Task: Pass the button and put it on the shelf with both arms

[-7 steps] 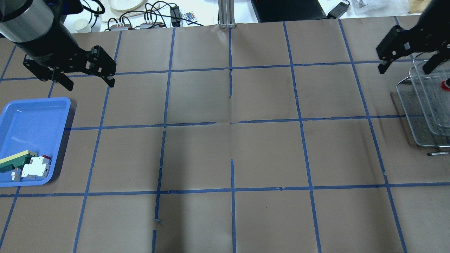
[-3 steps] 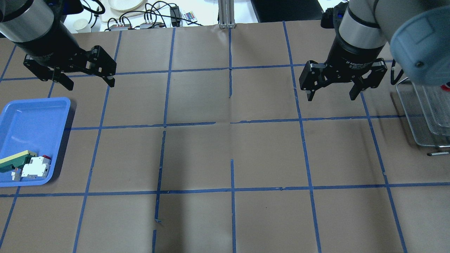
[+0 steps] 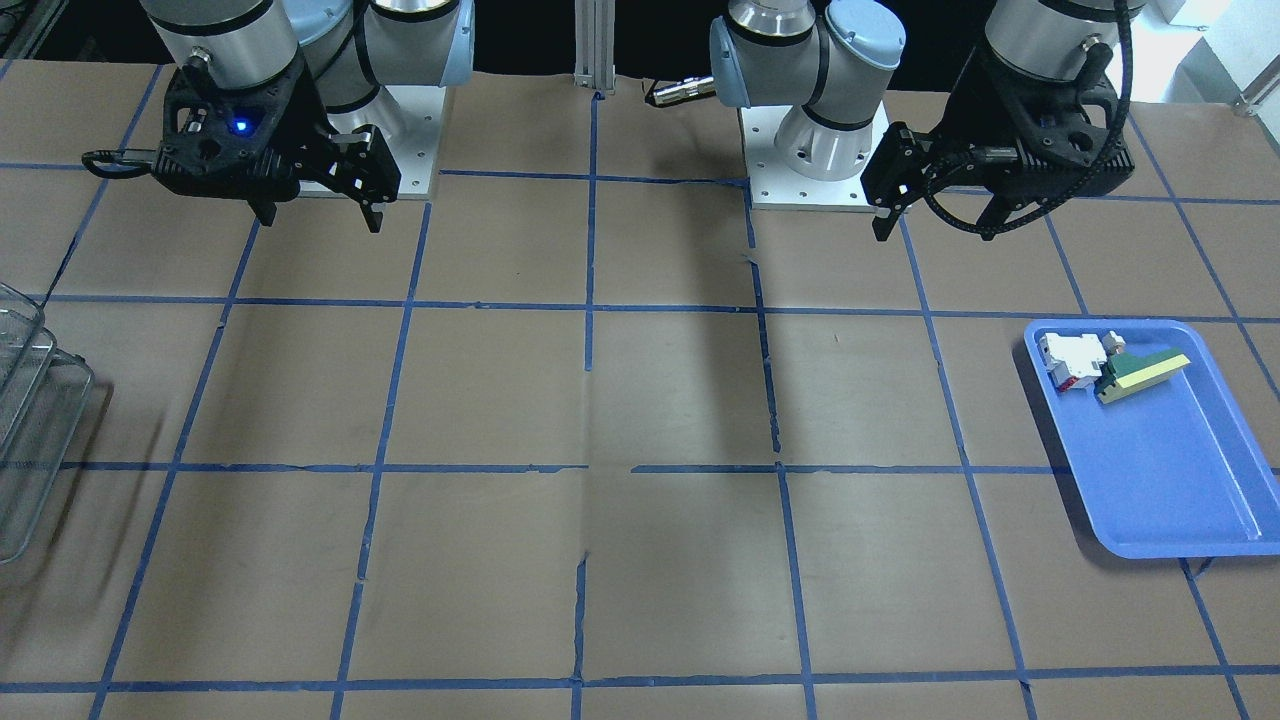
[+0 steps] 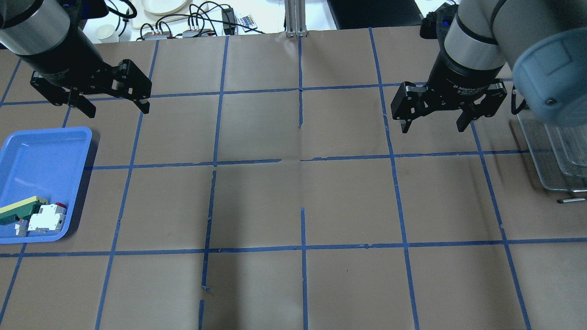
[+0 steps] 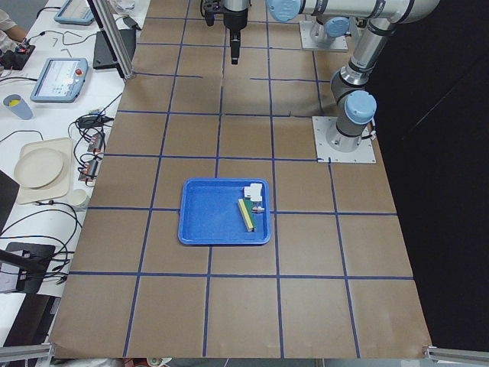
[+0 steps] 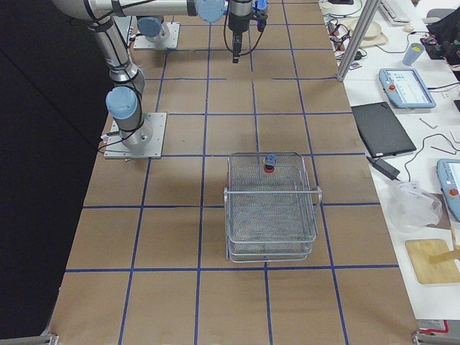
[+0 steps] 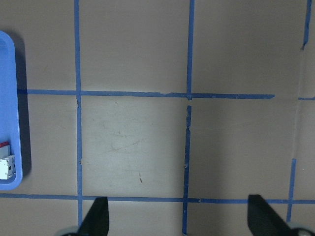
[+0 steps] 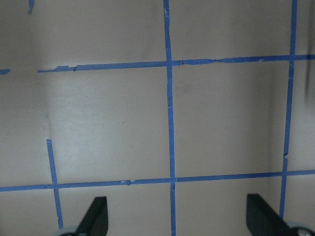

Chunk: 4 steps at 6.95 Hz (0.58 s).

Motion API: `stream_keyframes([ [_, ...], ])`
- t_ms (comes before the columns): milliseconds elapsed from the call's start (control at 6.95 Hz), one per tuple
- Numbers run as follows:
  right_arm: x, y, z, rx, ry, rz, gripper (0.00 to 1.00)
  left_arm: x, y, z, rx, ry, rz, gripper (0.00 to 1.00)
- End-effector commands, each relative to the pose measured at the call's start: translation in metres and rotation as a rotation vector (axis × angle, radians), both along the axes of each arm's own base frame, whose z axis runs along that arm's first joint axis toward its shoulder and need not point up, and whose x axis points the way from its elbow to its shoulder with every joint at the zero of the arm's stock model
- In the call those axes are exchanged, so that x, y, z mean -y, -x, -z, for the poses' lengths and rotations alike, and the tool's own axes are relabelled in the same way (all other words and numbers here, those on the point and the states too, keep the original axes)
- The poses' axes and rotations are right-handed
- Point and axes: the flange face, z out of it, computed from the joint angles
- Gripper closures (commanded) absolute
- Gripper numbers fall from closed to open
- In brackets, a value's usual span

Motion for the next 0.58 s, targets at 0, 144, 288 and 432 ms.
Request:
stream_keyframes([
  [0, 0.0019, 0.0076, -0.0072, 0.002, 0.015, 0.018, 0.0, -0.0001, 0.0, -0.0001, 0.0, 0.0, 0.0, 0.0],
  [144, 0.0045, 0.0117, -0.0088, 0.06, 0.017, 0.041, 0.0, -0.0002, 0.0007, -0.0001, 0.0, 0.0, 0.002, 0.0],
  [288, 0.0057, 0.0151, -0.0094, 0.068, 0.017, 0.051, 0.0, 0.0005, 0.0, 0.0006, 0.0, -0.001, 0.0, 0.0],
  [432, 0.0057, 0.0152, -0.0094, 0.068, 0.017, 0.051, 0.0, 0.0004, 0.0008, 0.0006, -0.002, -0.001, 0.002, 0.0],
])
